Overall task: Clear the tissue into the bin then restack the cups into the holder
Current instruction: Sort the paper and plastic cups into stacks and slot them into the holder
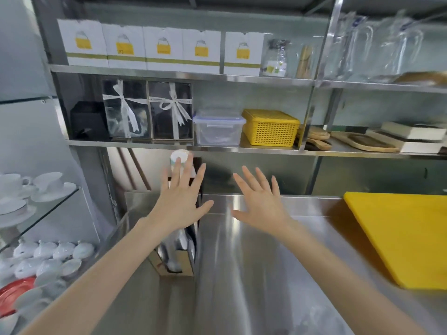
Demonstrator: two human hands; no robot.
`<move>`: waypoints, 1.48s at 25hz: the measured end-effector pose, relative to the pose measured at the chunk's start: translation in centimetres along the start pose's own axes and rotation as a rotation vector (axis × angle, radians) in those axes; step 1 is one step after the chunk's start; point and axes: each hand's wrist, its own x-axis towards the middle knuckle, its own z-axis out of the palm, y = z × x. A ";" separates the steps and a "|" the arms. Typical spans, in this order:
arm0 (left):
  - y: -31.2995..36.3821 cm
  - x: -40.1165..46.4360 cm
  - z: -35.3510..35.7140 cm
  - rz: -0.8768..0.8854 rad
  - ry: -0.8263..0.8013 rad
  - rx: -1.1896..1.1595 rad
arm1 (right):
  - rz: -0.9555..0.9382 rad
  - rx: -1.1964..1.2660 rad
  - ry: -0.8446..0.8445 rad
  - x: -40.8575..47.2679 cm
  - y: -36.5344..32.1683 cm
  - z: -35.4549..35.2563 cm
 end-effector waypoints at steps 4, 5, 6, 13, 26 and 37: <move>4.5 -2.3 1.1 0.022 -0.050 0.002 | 0.034 0.005 -0.031 -4.8 3.0 -0.9; 5.4 -2.7 1.4 0.024 -0.066 -0.005 | 0.038 0.011 -0.036 -5.7 3.7 -1.0; 6.5 -3.1 1.7 0.025 -0.082 -0.011 | 0.042 0.017 -0.044 -6.8 4.5 -1.1; 12.4 -6.3 4.6 0.023 -0.159 -0.090 | 0.064 0.097 -0.109 -13.0 10.1 -0.2; 19.5 -12.4 11.9 -0.060 -0.411 -0.331 | 0.120 0.459 -0.316 -21.2 16.0 5.3; 22.7 -15.7 18.9 -0.311 -0.593 -0.702 | 0.369 0.870 -0.418 -23.8 15.7 10.6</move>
